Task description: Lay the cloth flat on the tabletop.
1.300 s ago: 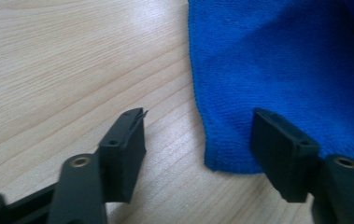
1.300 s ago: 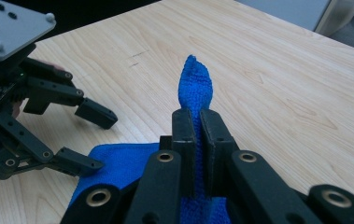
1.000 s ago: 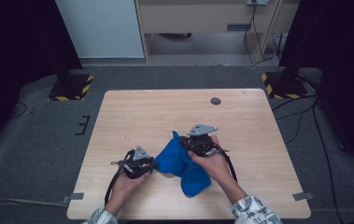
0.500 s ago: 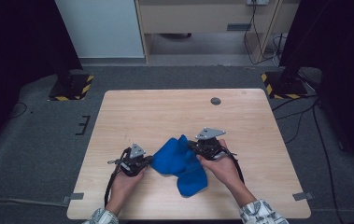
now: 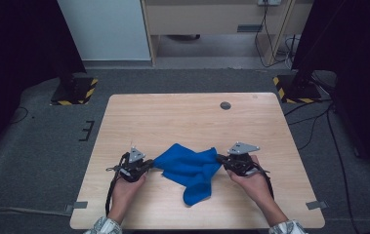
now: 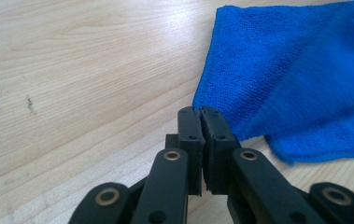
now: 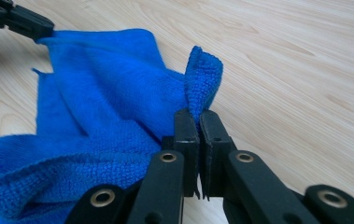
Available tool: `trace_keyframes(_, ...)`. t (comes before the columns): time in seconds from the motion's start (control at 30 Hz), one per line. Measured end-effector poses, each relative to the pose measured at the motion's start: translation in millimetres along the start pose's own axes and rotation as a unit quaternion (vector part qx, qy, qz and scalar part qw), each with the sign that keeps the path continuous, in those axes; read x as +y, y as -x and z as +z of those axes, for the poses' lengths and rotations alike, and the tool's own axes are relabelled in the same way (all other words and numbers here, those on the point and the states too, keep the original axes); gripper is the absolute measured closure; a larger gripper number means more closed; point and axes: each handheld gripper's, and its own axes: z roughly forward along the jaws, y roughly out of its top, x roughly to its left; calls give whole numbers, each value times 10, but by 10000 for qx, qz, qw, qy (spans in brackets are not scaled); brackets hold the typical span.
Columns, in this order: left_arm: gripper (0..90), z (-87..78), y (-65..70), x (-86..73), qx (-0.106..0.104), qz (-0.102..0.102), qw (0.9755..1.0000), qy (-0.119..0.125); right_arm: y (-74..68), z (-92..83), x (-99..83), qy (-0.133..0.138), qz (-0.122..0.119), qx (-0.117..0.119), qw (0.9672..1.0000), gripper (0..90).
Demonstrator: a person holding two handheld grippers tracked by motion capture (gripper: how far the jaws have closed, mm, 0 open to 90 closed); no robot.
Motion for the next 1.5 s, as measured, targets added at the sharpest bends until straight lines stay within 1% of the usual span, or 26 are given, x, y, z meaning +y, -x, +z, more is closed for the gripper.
trace_keyframes(0.07, 868, 1, 5, 1, -41, -8, 10000, -1, 25, -21, -22, -4, -6, -18, 10000, 876)
trace_keyframes(0.13, 868, 5, 19, 8, -79, 29, 10000, 10, 85, -52, -83, -19, 26, -94, 10000, 877)
trace_keyframes(0.17, 868, 9, 27, 12, -108, 52, 9999, 8, 85, -52, -83, -19, 26, -94, 10000, 877)
trace_keyframes(0.2, 868, 19, 46, 14, -148, 69, 9999, -33, 116, -46, -110, -67, 16, -143, 9999, 877)
trace_keyframes(0.23, 868, 19, 46, 14, -148, 69, 9999, -33, 116, -46, -110, -67, 16, -143, 9999, 877)
trace_keyframes(0.27, 868, 25, 50, 14, -168, 101, 9998, -68, 136, -34, -124, -84, 3, -221, 9997, 877)
trace_keyframes(0.37, 867, 47, 64, 9, -230, 122, 9996, -123, 150, -30, -133, -93, -12, -278, 9996, 877)
trace_keyframes(0.4, 856, 54, 72, 9, -243, 119, 9996, -123, 175, -30, -139, -36, 74, -321, 9995, 877)
trace_keyframes(0.43, 856, 57, 76, 11, -252, 139, 9995, -133, 175, -30, -139, -36, 74, -321, 9995, 877)
trace_keyframes(0.53, 798, 68, 93, 11, -239, 129, 9996, -112, 198, -13, -163, -57, 142, -381, 9992, 876)
trace_keyframes(0.57, 744, 71, 89, 11, -213, 105, 9997, -112, 196, -3, -176, -75, 172, -391, 9991, 876)
trace_keyframes(0.6, 663, 73, 83, 9, -198, 73, 9997, -118, 200, 11, -195, -132, 131, -413, 9990, 876)
trace_keyframes(0.63, 663, 74, 79, 4, -184, 88, 9997, -104, 200, 11, -195, -132, 131, -413, 9990, 876)
trace_keyframes(0.67, 640, 71, 76, 3, -157, 112, 9998, -98, 200, 16, -202, -141, 155, -418, 9989, 875)
trace_keyframes(0.73, 595, 56, 67, 12, -170, 61, 9998, 11, 203, 19, -205, -126, 191, -435, 9988, 875)
trace_keyframes(0.87, 559, -7, 53, 40, -194, 17, 9994, 281, 211, 34, -212, -160, 184, -469, 9986, 875)
trace_keyframes(0.9, 559, -15, 51, 42, -203, 16, 9993, 318, 211, 34, -212, -160, 184, -469, 9986, 875)
trace_keyframes(0.97, 544, -15, 52, 40, -193, 52, 9994, 294, 229, 32, -219, -136, 238, -480, 9985, 874)
trace_keyframes(1.0, 544, -15, 51, 40, -204, 48, 9993, 303, 229, 32, -219, -136, 238, -480, 9985, 874)
trace_keyframes(1.07, 543, -33, 50, 51, -242, 50, 9988, 430, 237, 29, -223, -122, 275, -490, 9983, 873)
trace_keyframes(1.17, 534, -79, 60, 77, -309, 103, 9972, 677, 251, 38, -239, -158, 331, -488, 9981, 872)
trace_keyframes(1.27, 522, -103, 62, 87, -335, 105, 9960, 820, 267, 49, -251, -143, 371, -473, 9981, 872)
trace_keyframes(1.33, 541, -126, 54, 96, -372, 79, 9950, 921, 270, 46, -250, -134, 384, -486, 9980, 872)
trace_keyframes(1.4, 552, -138, 44, 100, -370, 74, 9946, 971, 273, 42, -248, -127, 396, -488, 9979, 872)
trace_keyframes(1.5, 550, -136, 24, 95, -392, 19, 9946, 962, 280, 37, -249, -121, 400, -499, 9979, 870)
